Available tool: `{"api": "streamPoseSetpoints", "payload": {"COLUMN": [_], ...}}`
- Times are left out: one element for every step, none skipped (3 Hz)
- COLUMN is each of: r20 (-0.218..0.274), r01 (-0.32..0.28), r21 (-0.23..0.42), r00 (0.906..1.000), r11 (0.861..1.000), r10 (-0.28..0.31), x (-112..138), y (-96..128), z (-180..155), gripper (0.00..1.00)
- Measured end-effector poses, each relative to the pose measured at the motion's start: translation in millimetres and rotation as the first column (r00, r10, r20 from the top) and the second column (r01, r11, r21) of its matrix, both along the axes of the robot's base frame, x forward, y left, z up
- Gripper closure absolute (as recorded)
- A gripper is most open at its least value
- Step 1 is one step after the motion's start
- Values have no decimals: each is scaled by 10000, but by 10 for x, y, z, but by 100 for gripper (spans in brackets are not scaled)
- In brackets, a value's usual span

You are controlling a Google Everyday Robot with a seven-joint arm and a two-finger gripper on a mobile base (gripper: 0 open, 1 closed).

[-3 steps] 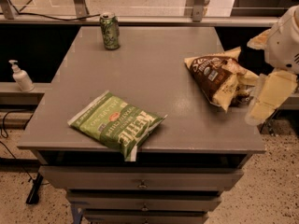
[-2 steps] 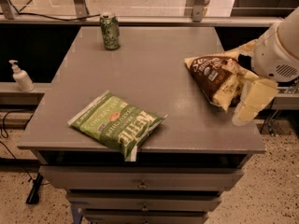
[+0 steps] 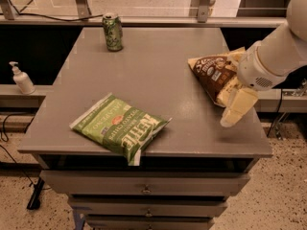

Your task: Move brown chip bag near green can

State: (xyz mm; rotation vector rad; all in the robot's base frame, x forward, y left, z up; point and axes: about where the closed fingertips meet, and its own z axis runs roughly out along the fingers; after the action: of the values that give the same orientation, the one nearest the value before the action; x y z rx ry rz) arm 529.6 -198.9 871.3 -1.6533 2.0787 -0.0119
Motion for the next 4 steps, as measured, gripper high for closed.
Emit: {"api": "streamPoseSetpoints", "payload": {"r20": [-166, -224, -210, 154], "r01": [28, 83, 207, 256], "r21": [-27, -24, -35, 140], "r00": [9999, 9997, 9996, 9995], "r11": [10000, 10000, 9998, 9996], "r10": [-28, -84, -207, -258], "x": [140, 256, 352, 423], "y": [59, 100, 123, 133], "z": [-210, -317, -308, -112], "gripper": [18, 41, 64, 88]}}
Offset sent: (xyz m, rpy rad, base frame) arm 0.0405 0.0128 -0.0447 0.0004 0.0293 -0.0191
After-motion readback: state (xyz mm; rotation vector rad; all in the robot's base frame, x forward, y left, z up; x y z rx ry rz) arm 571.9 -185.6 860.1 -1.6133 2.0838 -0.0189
